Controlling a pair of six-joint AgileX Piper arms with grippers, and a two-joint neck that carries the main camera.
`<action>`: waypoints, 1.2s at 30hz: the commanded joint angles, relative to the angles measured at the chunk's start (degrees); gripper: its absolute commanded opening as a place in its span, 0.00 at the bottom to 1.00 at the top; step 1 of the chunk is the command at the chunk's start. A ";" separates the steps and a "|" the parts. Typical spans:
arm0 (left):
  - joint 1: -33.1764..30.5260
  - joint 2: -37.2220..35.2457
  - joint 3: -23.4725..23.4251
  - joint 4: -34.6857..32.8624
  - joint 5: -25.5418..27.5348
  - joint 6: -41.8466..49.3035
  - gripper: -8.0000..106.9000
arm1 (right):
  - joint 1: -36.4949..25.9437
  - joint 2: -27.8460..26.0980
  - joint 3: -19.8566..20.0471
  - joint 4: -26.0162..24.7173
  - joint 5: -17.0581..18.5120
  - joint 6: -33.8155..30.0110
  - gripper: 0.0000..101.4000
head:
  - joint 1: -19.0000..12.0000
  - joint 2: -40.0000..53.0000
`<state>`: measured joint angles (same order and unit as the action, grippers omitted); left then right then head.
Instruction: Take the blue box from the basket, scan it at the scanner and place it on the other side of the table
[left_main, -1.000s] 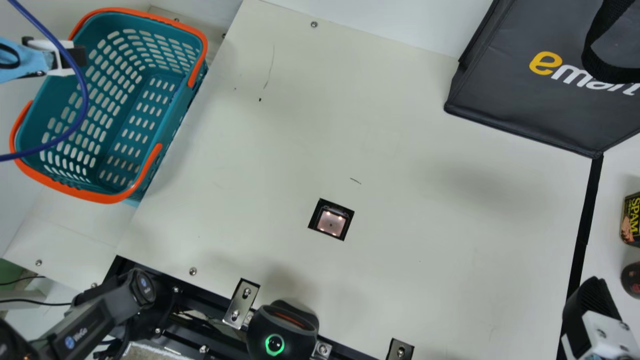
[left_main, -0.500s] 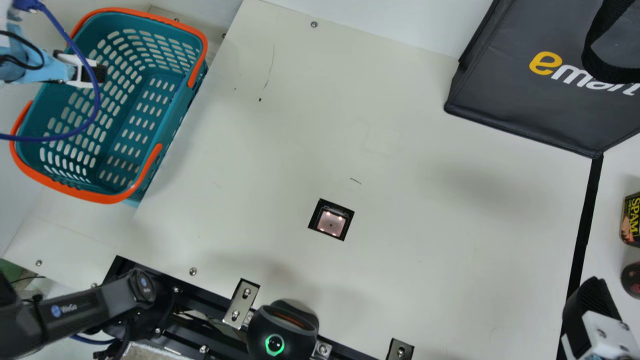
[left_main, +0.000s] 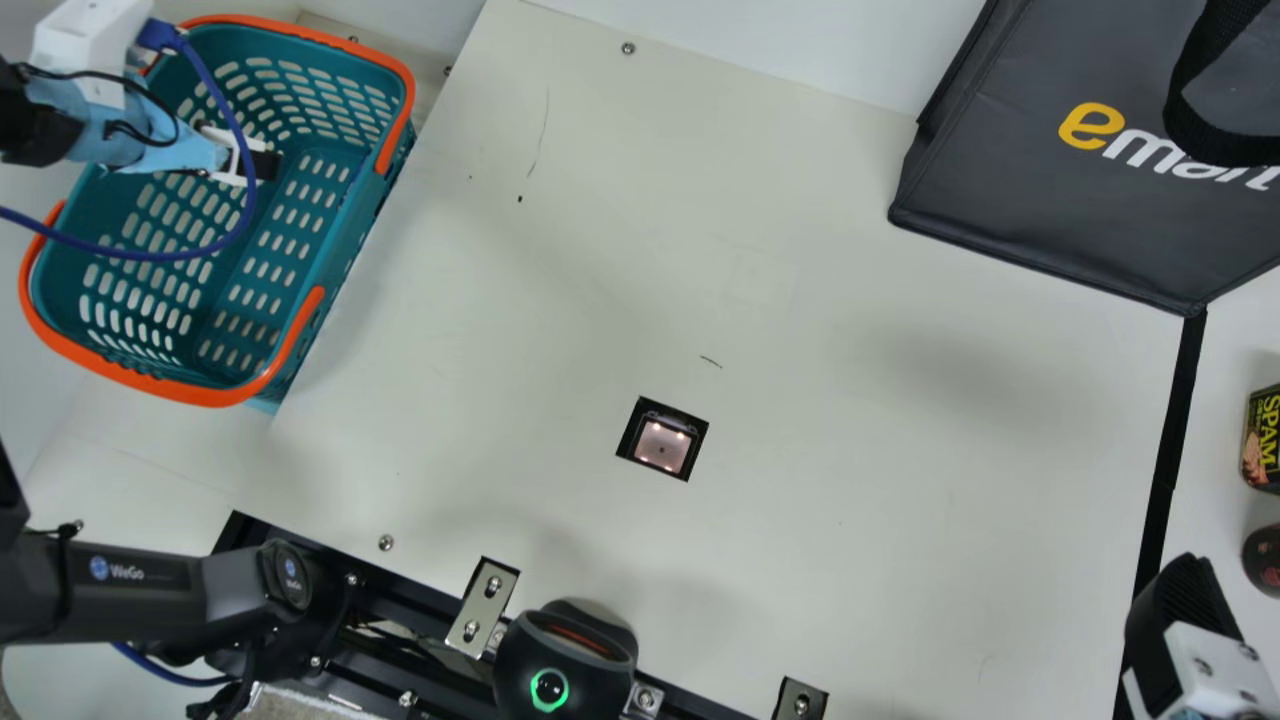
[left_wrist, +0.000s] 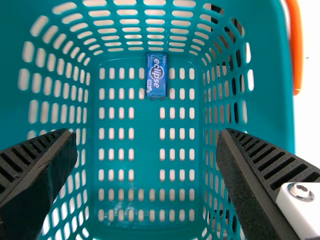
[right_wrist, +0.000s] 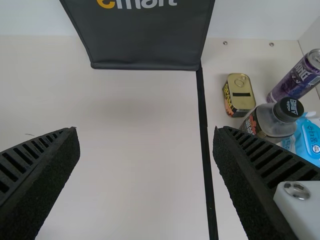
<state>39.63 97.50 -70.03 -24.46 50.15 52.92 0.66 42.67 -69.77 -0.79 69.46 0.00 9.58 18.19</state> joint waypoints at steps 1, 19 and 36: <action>-0.53 1.56 0.49 -0.17 -1.98 0.35 0.85 | 0.00 0.00 0.00 0.00 0.00 0.00 0.94 | -1.66 0.23; -3.08 13.18 4.47 -8.12 -15.48 10.64 0.85 | 0.00 0.00 0.00 0.00 0.05 0.00 0.94 | -1.66 0.23; -3.20 20.79 3.72 -18.52 -20.08 23.05 0.85 | 0.00 0.00 0.00 0.00 0.05 0.00 0.94 | -1.66 0.23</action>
<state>36.43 118.29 -66.32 -42.98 30.07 75.96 0.66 42.67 -69.77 -0.79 69.51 0.00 9.58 18.19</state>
